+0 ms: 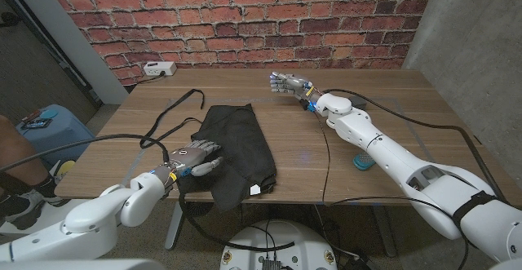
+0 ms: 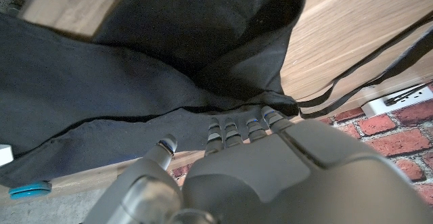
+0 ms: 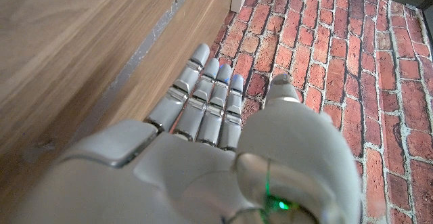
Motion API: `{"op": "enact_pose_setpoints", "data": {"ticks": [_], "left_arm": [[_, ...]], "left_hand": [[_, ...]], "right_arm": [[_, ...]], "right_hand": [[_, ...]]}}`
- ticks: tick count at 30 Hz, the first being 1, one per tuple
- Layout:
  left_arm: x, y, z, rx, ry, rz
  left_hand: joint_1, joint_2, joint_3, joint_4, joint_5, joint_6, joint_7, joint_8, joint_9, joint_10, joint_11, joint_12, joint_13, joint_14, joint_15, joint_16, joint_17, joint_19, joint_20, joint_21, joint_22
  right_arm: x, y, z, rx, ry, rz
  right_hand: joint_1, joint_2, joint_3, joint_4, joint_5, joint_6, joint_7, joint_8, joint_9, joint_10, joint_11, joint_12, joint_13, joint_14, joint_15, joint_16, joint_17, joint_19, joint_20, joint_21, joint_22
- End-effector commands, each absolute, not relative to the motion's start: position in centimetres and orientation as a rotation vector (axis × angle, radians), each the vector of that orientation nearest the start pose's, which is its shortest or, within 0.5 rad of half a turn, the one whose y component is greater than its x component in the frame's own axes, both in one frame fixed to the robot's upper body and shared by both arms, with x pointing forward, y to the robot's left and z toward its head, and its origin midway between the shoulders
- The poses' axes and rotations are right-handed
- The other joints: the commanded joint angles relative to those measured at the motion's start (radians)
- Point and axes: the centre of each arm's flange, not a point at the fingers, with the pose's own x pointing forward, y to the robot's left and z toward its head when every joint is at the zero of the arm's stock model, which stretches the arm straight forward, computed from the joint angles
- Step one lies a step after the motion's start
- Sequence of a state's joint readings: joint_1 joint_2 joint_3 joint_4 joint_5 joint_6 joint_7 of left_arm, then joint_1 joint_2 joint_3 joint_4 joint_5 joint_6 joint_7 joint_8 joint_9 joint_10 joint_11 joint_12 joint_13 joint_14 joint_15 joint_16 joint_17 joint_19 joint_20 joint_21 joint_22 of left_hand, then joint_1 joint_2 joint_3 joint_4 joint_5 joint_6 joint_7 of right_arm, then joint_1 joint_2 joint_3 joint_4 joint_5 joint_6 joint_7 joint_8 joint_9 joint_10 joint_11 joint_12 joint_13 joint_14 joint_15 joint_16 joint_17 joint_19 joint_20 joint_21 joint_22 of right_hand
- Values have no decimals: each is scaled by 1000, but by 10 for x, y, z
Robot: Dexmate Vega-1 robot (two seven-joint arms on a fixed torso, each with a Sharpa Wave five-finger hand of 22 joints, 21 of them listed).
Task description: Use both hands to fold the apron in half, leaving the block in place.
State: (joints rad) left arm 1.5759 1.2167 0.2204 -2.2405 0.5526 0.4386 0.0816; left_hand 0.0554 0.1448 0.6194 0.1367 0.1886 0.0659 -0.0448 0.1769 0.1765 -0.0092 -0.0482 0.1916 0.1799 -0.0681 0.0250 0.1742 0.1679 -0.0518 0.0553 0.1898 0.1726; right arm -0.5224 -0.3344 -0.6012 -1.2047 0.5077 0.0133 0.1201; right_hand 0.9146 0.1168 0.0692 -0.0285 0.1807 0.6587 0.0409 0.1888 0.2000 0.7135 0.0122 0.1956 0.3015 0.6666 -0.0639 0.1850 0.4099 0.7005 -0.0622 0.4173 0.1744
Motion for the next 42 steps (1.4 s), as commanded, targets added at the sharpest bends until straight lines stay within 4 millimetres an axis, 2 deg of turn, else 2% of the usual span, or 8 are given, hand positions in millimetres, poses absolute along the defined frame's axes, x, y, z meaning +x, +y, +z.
{"op": "enact_pose_setpoints", "data": {"ticks": [1,22,28,31,42], "left_arm": [[470,289,-136,1628,-331,-44],[471,279,-135,1609,-316,-49],[469,278,-132,1611,-323,-44],[468,279,-131,1610,-326,-46],[464,281,-124,1590,-360,-19]], "left_hand": [[6,6,6,0,-3,-4,0,3,2,-11,0,1,3,-8,0,2,3,-7,-4,2,1],[3,7,8,4,-3,-6,1,4,2,-12,0,2,3,-10,2,3,3,-7,-6,2,1],[2,6,9,5,-3,-8,0,4,2,-14,-1,2,3,-10,2,3,4,-7,-6,3,1],[1,6,9,5,-3,-8,0,4,2,-13,-1,2,3,-10,2,3,3,-6,-7,3,1],[0,6,11,6,-3,-13,-3,3,2,-15,0,2,3,-10,2,3,3,-6,-7,3,1]], "right_arm": [[688,-142,42,-144,-473,470],[689,-172,35,-105,-475,434],[687,-179,32,-86,-475,423],[687,-180,30,-80,-472,419],[684,-181,23,-70,-474,405]], "right_hand": [[-11,3,0,5,-1,-8,1,-1,0,-8,1,-2,1,-11,-14,-3,0,-5,-1,-8,2],[-16,3,4,-1,0,-26,1,-2,-1,-32,2,-8,-9,-34,-9,-2,-15,-17,-5,-21,1],[-33,20,8,7,0,-33,-2,0,-2,-56,1,-14,-17,-57,-3,-2,-21,-32,-5,-32,1],[-42,22,7,11,0,-36,-4,1,-3,-62,7,-14,-20,-68,-2,-2,-23,-38,-3,-37,1],[-60,23,5,18,0,-40,-5,2,-3,-68,8,-13,-25,-75,0,1,-28,-42,-1,-42,1]]}}
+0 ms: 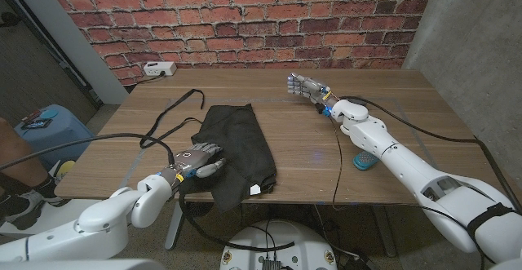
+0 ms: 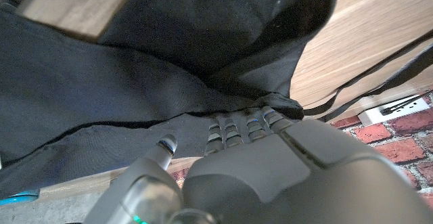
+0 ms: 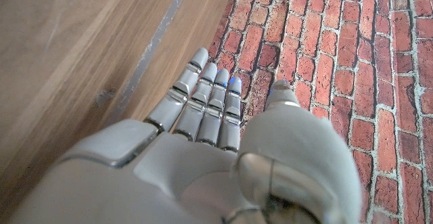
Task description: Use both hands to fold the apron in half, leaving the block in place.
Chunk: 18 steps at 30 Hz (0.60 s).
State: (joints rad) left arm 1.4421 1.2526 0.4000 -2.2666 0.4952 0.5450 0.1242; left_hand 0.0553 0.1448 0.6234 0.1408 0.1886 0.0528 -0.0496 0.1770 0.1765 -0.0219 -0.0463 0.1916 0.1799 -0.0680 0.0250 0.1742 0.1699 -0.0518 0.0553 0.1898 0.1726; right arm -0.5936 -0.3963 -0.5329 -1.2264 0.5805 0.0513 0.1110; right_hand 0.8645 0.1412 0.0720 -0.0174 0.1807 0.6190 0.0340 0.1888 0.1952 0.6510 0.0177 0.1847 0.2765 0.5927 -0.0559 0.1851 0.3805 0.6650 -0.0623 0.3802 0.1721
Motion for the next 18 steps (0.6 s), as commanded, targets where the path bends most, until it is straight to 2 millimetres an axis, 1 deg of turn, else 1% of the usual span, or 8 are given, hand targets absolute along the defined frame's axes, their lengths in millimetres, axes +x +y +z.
{"op": "enact_pose_setpoints", "data": {"ticks": [1,5,11,18], "left_arm": [[464,282,-123,1585,-365,-15],[464,284,-120,1558,-370,-5],[465,285,-118,1539,-380,1],[469,286,-109,1530,-403,20]], "left_hand": [[0,6,7,2,-3,0,2,3,2,-2,-2,2,3,-11,1,3,1,-6,-7,3,1],[0,6,7,2,-3,0,2,3,2,-1,-2,3,3,-10,2,3,1,-5,-6,3,1],[0,6,9,3,-3,0,3,4,2,-1,-1,4,3,-9,2,3,1,-5,-6,4,1],[-1,5,10,3,-3,1,3,5,2,0,-1,4,3,-7,2,4,1,-3,-5,4,1]], "right_arm": [[684,-181,22,-67,-474,404],[685,-181,16,-25,-470,416],[684,-183,12,-15,-474,408],[682,-187,11,-10,-486,403]], "right_hand": [[-10,-1,2,7,0,-1,2,2,1,-5,1,-1,-1,-1,-7,1,1,-6,-1,-6,3],[-13,-1,2,8,0,-1,2,3,1,-6,2,0,-3,-2,-6,2,-2,-6,0,-7,3],[-4,-13,3,-5,0,-4,0,3,1,-8,4,1,-7,-6,-5,1,-10,-6,2,-11,3],[-17,-15,1,-2,0,-12,-1,2,0,-24,3,-2,-12,-27,-3,-2,-16,-22,4,-22,3]]}}
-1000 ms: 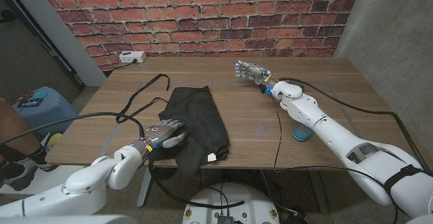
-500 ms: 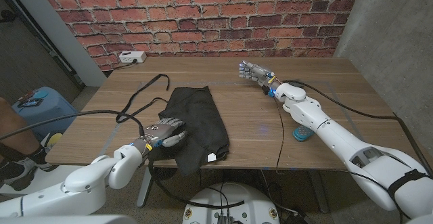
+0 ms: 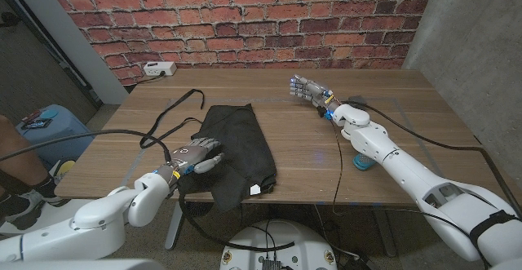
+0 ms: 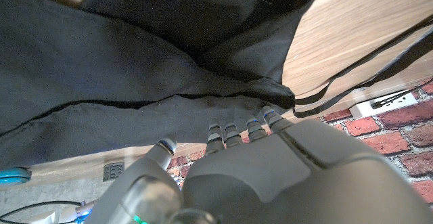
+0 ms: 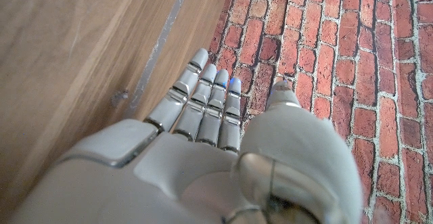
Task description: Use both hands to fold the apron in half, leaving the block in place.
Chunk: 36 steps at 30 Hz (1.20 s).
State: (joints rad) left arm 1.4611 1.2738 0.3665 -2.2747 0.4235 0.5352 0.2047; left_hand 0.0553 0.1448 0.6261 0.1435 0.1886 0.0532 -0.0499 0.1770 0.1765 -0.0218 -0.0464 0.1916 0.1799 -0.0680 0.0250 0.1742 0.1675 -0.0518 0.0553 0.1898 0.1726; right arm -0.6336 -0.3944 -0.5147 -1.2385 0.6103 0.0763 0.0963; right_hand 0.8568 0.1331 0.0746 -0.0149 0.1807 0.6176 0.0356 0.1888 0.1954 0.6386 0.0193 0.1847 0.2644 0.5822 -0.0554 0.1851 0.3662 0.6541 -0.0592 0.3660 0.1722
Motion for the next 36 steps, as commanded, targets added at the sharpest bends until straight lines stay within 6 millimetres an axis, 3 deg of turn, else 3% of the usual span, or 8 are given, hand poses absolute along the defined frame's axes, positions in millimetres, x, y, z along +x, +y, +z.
{"op": "enact_pose_setpoints", "data": {"ticks": [1,21,36], "left_arm": [[470,286,-107,1523,-408,19],[485,276,-82,1498,-487,11],[502,269,-68,1479,-503,-2]], "left_hand": [[-1,5,7,0,-3,0,2,5,2,0,-2,4,3,-7,2,4,3,-3,-5,4,1],[-1,4,10,-1,-3,-7,0,4,2,1,-3,6,3,-4,3,5,3,-1,-4,5,1],[-1,3,12,-1,-3,-7,1,4,2,1,-3,6,3,-2,3,5,3,2,-4,5,1]], "right_arm": [[681,-188,11,-13,-488,402],[675,-206,14,-10,-509,356],[684,-212,18,-11,-498,349]], "right_hand": [[-12,-7,-2,-4,0,-12,-5,2,0,-13,3,-2,-1,-20,-3,-2,-2,-14,1,-9,3],[-24,-3,-1,-4,2,-20,-5,3,-1,-25,5,1,-9,-36,-3,3,-10,-21,0,-20,3],[-30,0,2,-4,3,-22,-7,3,-2,-27,6,3,-14,-38,-2,6,-15,-22,0,-25,3]]}}
